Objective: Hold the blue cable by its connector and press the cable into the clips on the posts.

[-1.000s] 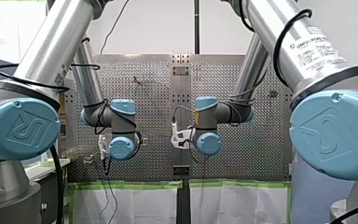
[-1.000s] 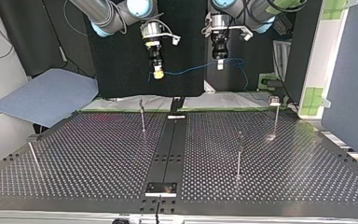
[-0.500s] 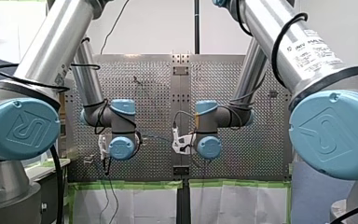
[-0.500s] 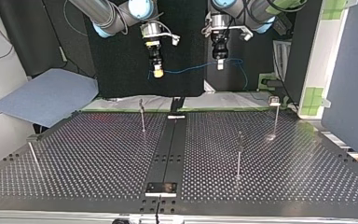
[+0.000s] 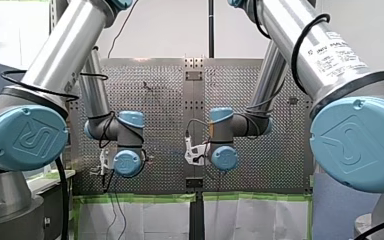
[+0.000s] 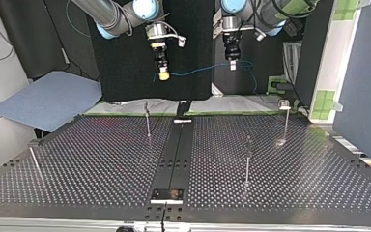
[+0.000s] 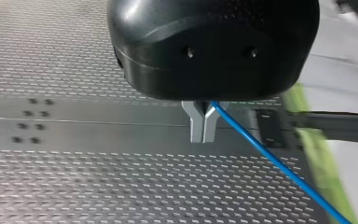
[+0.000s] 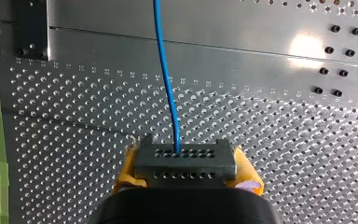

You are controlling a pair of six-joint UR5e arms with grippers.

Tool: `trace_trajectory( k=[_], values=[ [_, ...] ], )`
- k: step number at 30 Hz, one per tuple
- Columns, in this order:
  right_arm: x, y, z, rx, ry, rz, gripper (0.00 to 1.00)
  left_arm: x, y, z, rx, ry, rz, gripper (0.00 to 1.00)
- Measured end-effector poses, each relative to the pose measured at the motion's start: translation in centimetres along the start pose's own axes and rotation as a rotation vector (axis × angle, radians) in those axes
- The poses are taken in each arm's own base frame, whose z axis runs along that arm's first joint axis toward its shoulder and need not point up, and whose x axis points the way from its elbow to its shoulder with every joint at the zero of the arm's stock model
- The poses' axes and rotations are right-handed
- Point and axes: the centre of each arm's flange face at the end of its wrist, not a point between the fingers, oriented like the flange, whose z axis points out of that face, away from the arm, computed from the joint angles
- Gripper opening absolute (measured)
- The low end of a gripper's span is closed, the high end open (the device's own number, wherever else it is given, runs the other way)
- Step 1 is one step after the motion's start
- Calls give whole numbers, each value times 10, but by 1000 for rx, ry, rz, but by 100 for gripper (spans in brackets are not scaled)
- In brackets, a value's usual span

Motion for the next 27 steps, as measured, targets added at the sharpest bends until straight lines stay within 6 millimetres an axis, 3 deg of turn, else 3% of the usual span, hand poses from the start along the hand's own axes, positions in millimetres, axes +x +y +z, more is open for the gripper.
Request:
trace_trajectory(
  k=[11,20,27],
  values=[
    [0,0,0,0,0,0,0,32,7,-10,3,109,156,0],
    [0,0,4,-12,-7,-9,0,31,5,-11,13,112,179,0],
    [30,-4,8,-53,7,41,0,15,4,-14,9,110,184,0]
  ],
)
